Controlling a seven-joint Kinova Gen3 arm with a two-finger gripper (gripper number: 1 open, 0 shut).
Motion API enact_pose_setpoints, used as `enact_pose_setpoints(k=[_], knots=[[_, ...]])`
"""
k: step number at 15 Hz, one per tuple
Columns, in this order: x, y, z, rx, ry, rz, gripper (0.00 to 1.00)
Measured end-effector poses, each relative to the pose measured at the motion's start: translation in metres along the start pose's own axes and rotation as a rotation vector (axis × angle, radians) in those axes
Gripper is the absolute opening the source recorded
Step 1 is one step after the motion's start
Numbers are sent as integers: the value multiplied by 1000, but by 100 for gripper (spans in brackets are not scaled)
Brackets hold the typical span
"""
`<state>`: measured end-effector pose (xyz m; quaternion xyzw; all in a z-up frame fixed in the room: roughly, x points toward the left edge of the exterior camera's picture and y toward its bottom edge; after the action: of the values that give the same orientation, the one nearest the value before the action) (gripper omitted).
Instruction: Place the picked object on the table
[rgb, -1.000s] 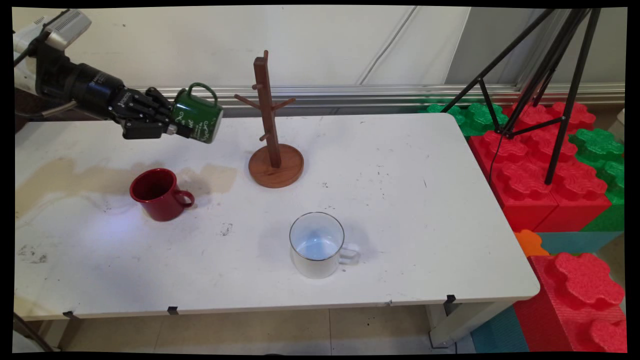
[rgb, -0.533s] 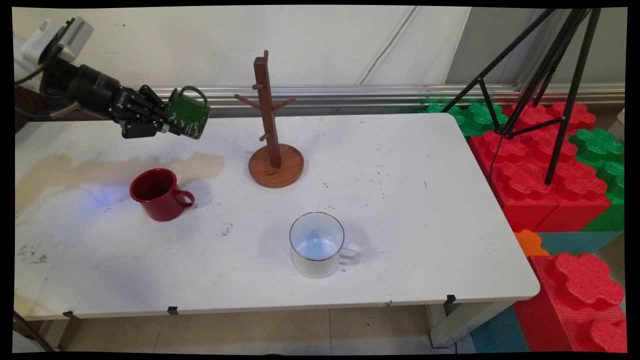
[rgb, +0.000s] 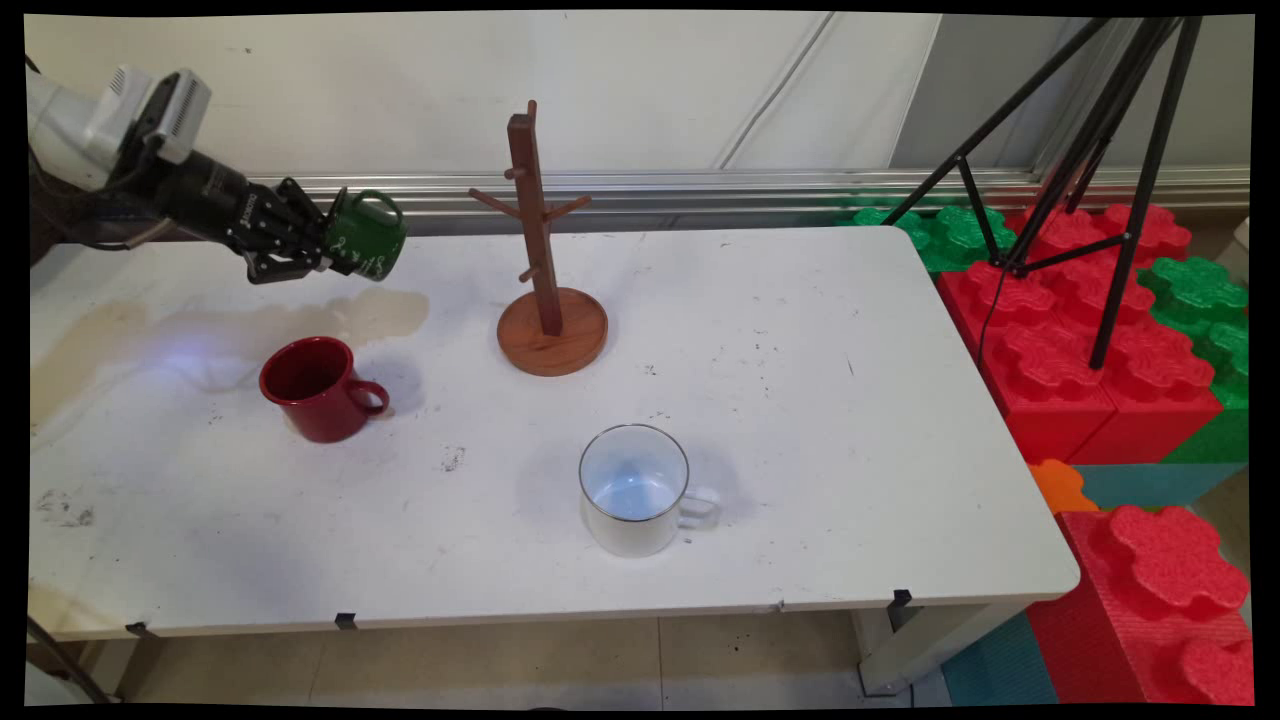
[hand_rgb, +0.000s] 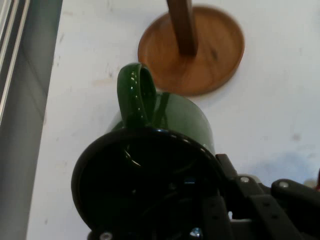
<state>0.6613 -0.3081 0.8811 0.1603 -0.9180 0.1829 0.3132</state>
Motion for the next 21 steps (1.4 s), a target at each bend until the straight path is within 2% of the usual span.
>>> enact_pose_setpoints(k=[6, 10, 21], knots=[[-17, -6, 14, 18, -98, 78, 0], [-29, -5, 26, 6, -158, 124, 0], [-49, 0, 48, -28, -241, 169, 0]])
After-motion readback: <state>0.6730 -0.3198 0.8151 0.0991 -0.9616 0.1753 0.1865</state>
